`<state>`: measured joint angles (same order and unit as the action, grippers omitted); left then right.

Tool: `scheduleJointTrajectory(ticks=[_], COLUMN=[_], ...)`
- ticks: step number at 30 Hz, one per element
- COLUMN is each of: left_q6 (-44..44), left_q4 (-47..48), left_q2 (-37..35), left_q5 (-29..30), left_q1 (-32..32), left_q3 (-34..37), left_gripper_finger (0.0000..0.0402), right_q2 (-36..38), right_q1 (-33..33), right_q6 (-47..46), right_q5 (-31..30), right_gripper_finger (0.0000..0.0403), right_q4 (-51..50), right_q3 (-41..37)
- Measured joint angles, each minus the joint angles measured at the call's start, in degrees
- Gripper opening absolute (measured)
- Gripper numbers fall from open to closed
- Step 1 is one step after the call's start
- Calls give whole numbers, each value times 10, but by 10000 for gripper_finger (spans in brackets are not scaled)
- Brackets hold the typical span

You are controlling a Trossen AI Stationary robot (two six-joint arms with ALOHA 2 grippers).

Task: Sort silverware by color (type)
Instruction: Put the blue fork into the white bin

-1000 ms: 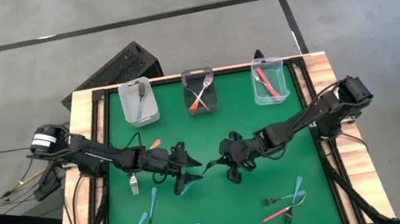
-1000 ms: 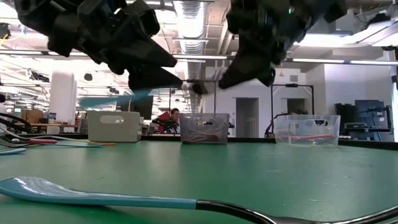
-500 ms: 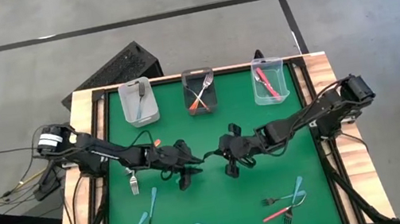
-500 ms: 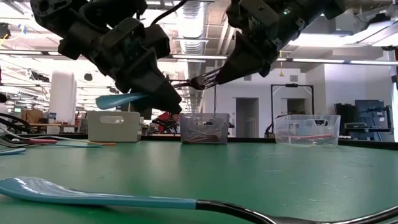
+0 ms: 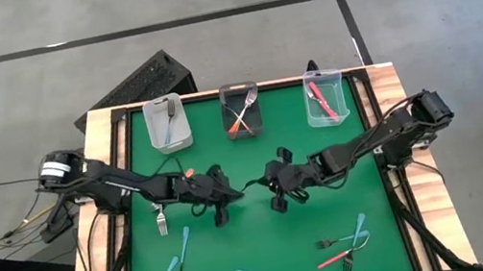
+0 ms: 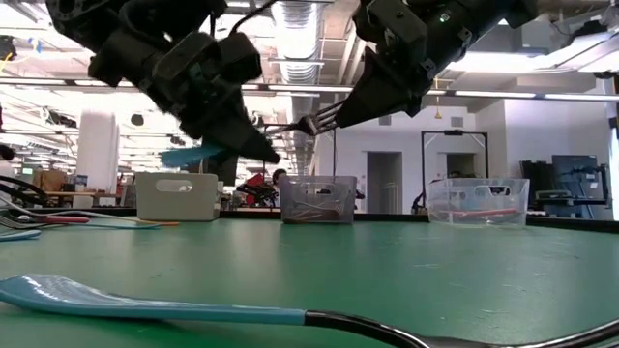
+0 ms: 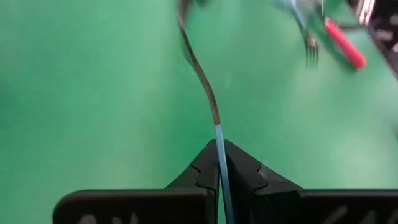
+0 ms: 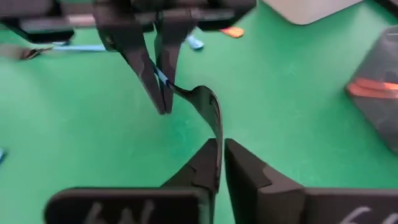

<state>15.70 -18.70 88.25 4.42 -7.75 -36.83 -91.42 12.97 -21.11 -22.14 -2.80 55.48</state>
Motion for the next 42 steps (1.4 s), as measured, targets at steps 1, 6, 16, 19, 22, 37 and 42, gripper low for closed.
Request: scheduleJointTrajectory(ticks=[1, 6, 16, 19, 22, 37, 42], left_q6=[-5, -26, -71, -104, -129, -118, -92], left_q4=[10, 116, 266, 206, 124, 126, 156], left_q2=[-16, -133, -333, -350, -348, -329, -306], left_q5=[8, 104, 306, 274, 234, 128, 139], left_q1=[7, 64, 246, 318, 382, 505, 506], left_q3=[0, 0, 48, 89, 126, 140, 140], left_gripper_finger=[0, 0, 0, 0, 0, 4, 53], right_q2=[2, 40, 78, 68, 64, 59, 60], right_q1=[0, 0, 11, 14, 14, -1, 8], right_q6=[-2, -22, -70, -70, -70, -70, -78], right_q5=[-10, -81, -130, -130, -130, -125, -122], right_gripper_finger=[70, 128, 192, 193, 193, 193, 197], right_q4=[-2, -25, -86, -80, -78, -76, -90], right_q3=[0, 0, 0, 0, -1, -1, 0])
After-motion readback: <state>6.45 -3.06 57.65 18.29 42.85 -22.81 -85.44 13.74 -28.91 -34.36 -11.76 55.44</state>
